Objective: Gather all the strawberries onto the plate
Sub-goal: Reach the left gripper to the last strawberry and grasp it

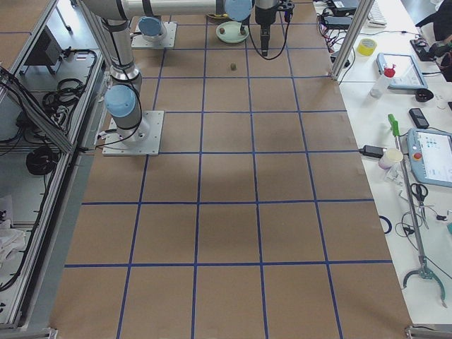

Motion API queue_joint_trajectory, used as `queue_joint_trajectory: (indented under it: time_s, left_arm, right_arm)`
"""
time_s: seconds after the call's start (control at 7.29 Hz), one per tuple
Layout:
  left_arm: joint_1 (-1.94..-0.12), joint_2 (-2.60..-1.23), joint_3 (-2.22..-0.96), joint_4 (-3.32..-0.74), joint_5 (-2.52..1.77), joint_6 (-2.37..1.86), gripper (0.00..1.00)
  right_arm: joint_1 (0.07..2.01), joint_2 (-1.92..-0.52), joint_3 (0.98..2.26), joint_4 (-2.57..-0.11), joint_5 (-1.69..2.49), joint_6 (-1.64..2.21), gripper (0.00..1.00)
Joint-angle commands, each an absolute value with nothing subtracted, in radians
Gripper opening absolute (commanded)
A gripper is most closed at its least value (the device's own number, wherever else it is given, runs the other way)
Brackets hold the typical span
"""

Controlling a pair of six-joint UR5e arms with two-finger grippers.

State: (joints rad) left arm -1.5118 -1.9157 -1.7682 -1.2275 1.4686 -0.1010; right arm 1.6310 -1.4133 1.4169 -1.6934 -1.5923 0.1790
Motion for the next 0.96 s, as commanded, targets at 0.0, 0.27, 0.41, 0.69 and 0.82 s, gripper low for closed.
queue_joint_trajectory:
  time_s: [0.0,0.27,0.41,0.69,0.82]
  left_arm:
    - [-1.649,-1.928,-1.776,-1.113,1.358,-0.216,1.0]
    - [-1.738,-1.951,-1.799,-1.044,1.348,-0.219,1.0]
    - [-1.747,-1.976,-1.821,-0.988,1.348,-0.218,1.0]
    - [-1.784,-2.002,-1.836,-0.928,1.35,-0.196,1.0]
    - [-1.807,-2.011,-1.844,-0.93,1.356,-0.196,1.0]
  right_arm:
    - [1.631,-1.413,1.42,-1.694,-1.594,0.179,1.0]
    - [1.631,-1.413,1.42,-1.695,-1.594,0.178,1.0]
    - [1.631,-1.413,1.42,-1.695,-1.594,0.178,1.0]
    - [1.631,-1.413,1.424,-1.694,-1.592,0.176,1.0]
    - [1.629,-1.414,1.428,-1.695,-1.592,0.175,1.0]
